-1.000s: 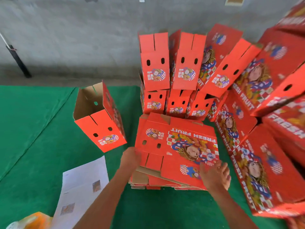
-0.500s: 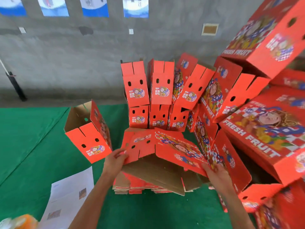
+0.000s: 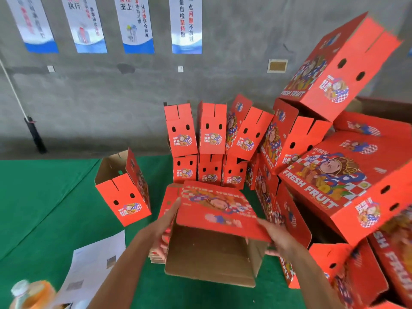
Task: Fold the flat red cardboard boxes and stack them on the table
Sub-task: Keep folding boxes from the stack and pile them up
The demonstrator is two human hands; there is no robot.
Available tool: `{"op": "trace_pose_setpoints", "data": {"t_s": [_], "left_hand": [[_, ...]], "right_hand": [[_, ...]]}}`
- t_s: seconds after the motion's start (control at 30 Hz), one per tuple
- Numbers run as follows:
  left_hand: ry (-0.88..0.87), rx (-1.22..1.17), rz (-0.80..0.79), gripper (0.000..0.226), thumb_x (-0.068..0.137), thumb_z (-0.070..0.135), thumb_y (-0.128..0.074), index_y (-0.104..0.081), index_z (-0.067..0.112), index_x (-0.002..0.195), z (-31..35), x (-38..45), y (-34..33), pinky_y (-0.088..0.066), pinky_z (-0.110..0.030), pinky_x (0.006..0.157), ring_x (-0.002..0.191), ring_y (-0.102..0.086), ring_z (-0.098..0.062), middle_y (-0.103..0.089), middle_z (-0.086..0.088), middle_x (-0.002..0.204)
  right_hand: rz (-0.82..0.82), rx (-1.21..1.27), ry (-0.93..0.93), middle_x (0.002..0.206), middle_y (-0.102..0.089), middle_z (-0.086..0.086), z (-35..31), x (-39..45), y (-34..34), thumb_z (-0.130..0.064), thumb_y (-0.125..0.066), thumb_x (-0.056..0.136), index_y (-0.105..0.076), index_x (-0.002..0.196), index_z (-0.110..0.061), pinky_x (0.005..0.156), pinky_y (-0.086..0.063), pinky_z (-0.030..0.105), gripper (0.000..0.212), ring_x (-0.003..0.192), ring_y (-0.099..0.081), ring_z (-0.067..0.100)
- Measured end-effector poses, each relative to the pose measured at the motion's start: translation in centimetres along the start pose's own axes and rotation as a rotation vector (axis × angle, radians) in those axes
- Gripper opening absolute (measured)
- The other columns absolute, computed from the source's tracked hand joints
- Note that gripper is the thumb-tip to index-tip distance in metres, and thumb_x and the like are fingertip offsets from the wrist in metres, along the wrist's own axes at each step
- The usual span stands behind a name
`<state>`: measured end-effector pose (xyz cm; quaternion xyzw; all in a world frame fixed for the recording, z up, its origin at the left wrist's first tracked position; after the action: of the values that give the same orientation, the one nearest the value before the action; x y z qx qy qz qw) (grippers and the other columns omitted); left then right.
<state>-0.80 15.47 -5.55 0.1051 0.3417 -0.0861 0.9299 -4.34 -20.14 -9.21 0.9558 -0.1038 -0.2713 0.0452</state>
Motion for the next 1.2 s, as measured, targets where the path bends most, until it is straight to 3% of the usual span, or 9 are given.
{"op": "trace_pose_setpoints", "data": {"t_s": [0.1, 0.23, 0.37, 0.5, 0.6, 0.73, 1.0, 1.1, 1.2], "left_hand": [[0.047, -0.1, -0.09, 0.136, 0.034, 0.091, -0.08, -0.046, 0.016, 0.143, -2.8, 0.0, -0.4, -0.032, -0.08, 0.106, 0.132, -0.051, -0.046, -0.057, -0.022, 0.142], [-0.124, -0.327, -0.198, 0.115, 0.043, 0.063, -0.095, -0.052, 0.018, 0.141, -4.8, -1.1, -2.3, -0.052, -0.062, 0.098, 0.117, -0.069, -0.04, -0.072, -0.018, 0.127], [-0.386, -0.384, -0.248, 0.117, 0.05, 0.039, -0.095, -0.041, 0.019, 0.151, -4.8, -4.0, -3.1, -0.055, -0.057, 0.1, 0.121, -0.066, -0.041, -0.068, -0.018, 0.134], [-0.61, -0.215, -0.374, 0.118, 0.064, 0.027, -0.096, -0.025, 0.034, 0.158, -4.4, -7.3, -3.3, -0.042, -0.064, 0.112, 0.136, -0.056, -0.038, -0.056, -0.011, 0.15], [-0.768, 0.052, -0.465, 0.131, 0.065, 0.038, -0.099, -0.01, 0.043, 0.161, -4.1, -8.9, -3.3, -0.041, -0.056, 0.116, 0.149, -0.041, -0.026, -0.038, 0.006, 0.164], [-0.808, 0.098, -0.335, 0.131, 0.057, 0.068, -0.092, -0.01, 0.054, 0.158, -2.2, -9.3, -3.2, -0.046, -0.048, 0.114, 0.148, -0.041, -0.011, -0.035, 0.019, 0.162], [-0.939, -0.243, 0.005, 0.107, 0.069, 0.077, -0.078, -0.019, 0.057, 0.155, 0.3, -8.2, -3.8, -0.057, -0.057, 0.098, 0.128, -0.063, -0.035, -0.045, -0.008, 0.158], [-0.98, -0.253, 0.01, 0.089, 0.079, 0.073, -0.073, -0.024, 0.063, 0.152, -0.3, -7.7, -3.1, -0.063, -0.046, 0.086, 0.121, -0.068, -0.035, -0.052, -0.003, 0.153], [-0.94, -0.152, -0.032, 0.084, 0.08, 0.073, -0.072, -0.029, 0.061, 0.151, -2.4, -6.5, -3.6, -0.059, -0.05, 0.095, 0.126, -0.065, -0.035, -0.05, -0.009, 0.154]], "right_hand": [[-0.11, -0.076, -0.044, 0.11, -0.076, 0.002, 3.2, 0.4, -0.3, -0.049, -0.072, 0.092, -0.067, 0.12, -0.018, 0.102, -0.05, 0.048, 0.042, 0.106, -0.068, 0.024], [-0.221, -0.025, 0.013, 0.113, -0.077, 0.005, 4.9, -0.5, -1.2, -0.057, -0.08, 0.077, -0.063, 0.127, -0.012, 0.092, -0.059, 0.044, 0.069, 0.104, -0.075, 0.026], [-0.156, -0.045, 0.122, 0.098, -0.079, -0.011, 4.2, -1.4, -2.0, -0.079, -0.056, 0.081, -0.061, 0.118, -0.029, 0.1, -0.052, 0.046, 0.063, 0.102, -0.074, 0.018], [-0.003, 0.186, 0.188, 0.093, -0.079, 0.007, 3.1, -1.4, -1.6, -0.083, -0.038, 0.081, -0.063, 0.119, -0.029, 0.107, -0.047, 0.054, 0.071, 0.1, -0.073, 0.029], [0.054, 0.36, 0.248, 0.12, -0.073, 0.014, 2.0, -1.2, -0.5, -0.086, -0.034, 0.085, -0.058, 0.138, -0.025, 0.108, -0.046, 0.06, 0.084, 0.114, -0.067, 0.034], [0.042, 0.406, 0.322, 0.139, -0.064, 0.003, 1.3, -1.7, -0.3, -0.092, -0.032, 0.084, -0.055, 0.146, -0.026, 0.115, -0.038, 0.062, 0.093, 0.131, -0.058, 0.028], [0.245, 0.306, 0.634, 0.106, -0.077, -0.014, 3.1, -4.5, -2.6, -0.086, -0.039, 0.09, -0.075, 0.108, -0.046, 0.074, -0.058, 0.016, 0.057, 0.099, -0.073, 0.004], [0.265, 0.449, 0.578, 0.116, -0.075, -0.004, 3.6, -4.2, -2.1, -0.097, -0.034, 0.078, -0.074, 0.112, -0.035, 0.095, -0.054, 0.039, 0.082, 0.116, -0.067, 0.016], [0.129, 0.419, 0.52, 0.137, -0.066, 0.001, 3.8, -3.8, -2.1, -0.086, -0.027, 0.092, -0.064, 0.135, -0.028, 0.115, -0.04, 0.056, 0.081, 0.134, -0.056, 0.024]]}}
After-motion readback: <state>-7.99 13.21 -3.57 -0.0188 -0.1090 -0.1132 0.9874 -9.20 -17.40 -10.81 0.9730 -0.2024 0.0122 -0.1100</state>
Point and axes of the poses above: each hand's wrist, its own x-axis towards the middle knuckle, its own y-axis out of the back of the hand, z = x × y, the point moved 3 cm from there along x, towards the middle knuckle
